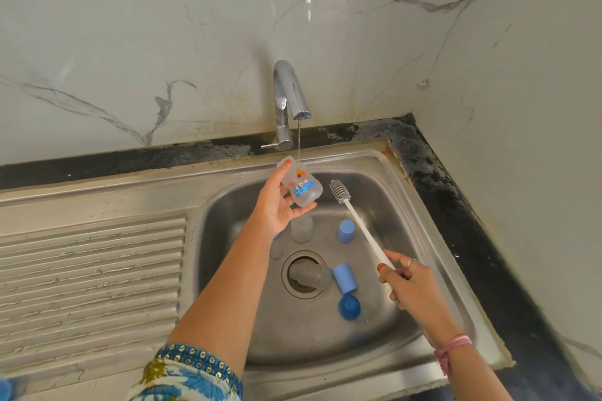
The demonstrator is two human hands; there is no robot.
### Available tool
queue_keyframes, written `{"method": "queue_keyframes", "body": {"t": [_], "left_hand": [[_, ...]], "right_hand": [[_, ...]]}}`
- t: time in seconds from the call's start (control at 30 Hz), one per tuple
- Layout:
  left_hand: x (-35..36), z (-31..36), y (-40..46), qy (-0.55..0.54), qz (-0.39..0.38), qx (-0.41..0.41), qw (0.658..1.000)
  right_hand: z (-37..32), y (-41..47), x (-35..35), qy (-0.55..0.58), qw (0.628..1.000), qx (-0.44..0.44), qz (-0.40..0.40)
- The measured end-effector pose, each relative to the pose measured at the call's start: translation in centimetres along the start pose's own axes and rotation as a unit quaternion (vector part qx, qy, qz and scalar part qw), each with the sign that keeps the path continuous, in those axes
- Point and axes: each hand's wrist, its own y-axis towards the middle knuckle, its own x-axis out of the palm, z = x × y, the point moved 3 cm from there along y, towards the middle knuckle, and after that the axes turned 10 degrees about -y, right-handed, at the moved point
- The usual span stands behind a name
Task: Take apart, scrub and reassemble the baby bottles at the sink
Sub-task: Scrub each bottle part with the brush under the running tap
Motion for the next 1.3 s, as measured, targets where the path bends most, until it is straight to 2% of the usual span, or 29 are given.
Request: {"method": "queue_keyframes", "body": {"t": [0.27,0.4,0.53,0.8,1.03,1.3], "left_hand": [[1.5,-1.0,0.3,-0.096,-0.014,-0.14,0.985],[2.4,-1.0,0.2,-0.179,-0.024,-0.146,0.972],[2.8,-0.8,0.3,-0.265,0.001,-0.141,0.954],[1.3,0.1,0.4,-0.069,0.052,-0.07,0.994],[-0.3,0.5,0.2,-0.051,0.068,-0.026,0.996],[-0.7,1.4,0.4,-0.128,0.119,0.004,0.985]], "right_hand": [[0.4,-0.3,0.1,0.009,1.0,0.007,-0.004],[0.6,-0.5,0.1,0.011,1.0,0.008,-0.007],[0.7,-0.6,0.0,0.011,1.0,0.004,-0.008],[-0.5,-0.5,-0.9,-0.036,0.998,-0.041,0.011],[-2.7,-1.1,-2.9,-0.126,0.98,-0.131,0.077],[-4.2,-2.2,-4.3,-0.222,0.943,-0.211,0.131]]}}
